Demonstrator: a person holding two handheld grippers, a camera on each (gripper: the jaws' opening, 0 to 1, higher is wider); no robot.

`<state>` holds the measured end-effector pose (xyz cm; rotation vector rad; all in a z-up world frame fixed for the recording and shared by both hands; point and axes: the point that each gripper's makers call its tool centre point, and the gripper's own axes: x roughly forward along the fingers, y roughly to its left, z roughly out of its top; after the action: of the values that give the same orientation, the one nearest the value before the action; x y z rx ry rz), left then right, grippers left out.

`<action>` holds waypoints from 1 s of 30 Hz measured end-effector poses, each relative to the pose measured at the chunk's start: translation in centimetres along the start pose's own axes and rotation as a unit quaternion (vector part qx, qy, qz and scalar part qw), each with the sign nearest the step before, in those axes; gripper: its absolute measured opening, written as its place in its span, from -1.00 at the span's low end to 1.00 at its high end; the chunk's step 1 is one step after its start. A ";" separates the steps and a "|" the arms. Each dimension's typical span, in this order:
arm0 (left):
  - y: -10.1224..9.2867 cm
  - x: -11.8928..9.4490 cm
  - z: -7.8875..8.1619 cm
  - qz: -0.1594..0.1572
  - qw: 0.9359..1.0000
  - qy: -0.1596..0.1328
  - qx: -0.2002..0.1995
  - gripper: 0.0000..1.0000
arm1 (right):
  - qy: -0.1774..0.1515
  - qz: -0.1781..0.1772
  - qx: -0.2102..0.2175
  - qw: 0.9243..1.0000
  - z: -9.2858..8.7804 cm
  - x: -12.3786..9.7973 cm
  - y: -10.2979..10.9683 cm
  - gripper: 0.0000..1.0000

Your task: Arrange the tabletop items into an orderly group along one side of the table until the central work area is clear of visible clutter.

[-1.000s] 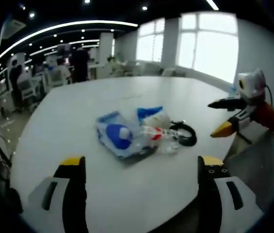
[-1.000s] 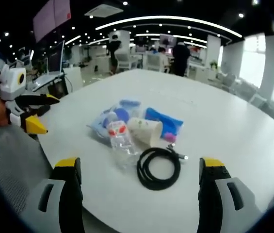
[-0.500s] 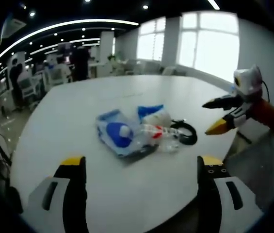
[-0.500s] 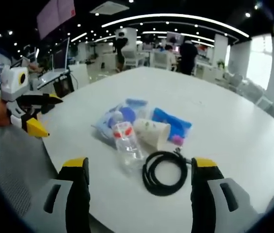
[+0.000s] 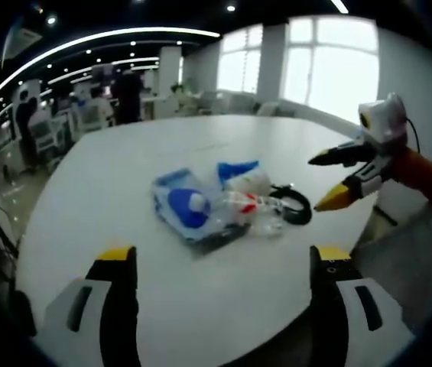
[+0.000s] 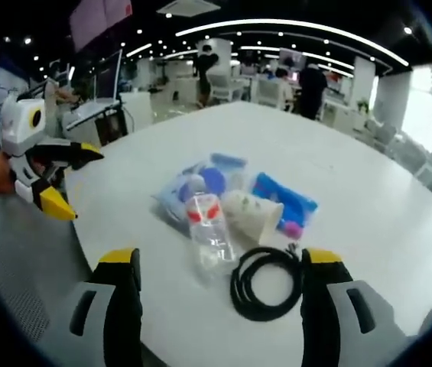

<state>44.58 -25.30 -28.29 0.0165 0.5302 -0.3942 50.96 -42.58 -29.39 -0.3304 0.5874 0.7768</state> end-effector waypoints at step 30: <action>0.3 -0.2 0.2 0.008 1.000 -0.007 0.006 0.76 | 0.042 0.052 -0.014 0.998 -0.5 6.1 1.1 0.55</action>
<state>44.64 -25.01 -28.00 0.0295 0.5138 -0.3819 53.44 -38.62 -33.54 -0.3629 0.6778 0.8746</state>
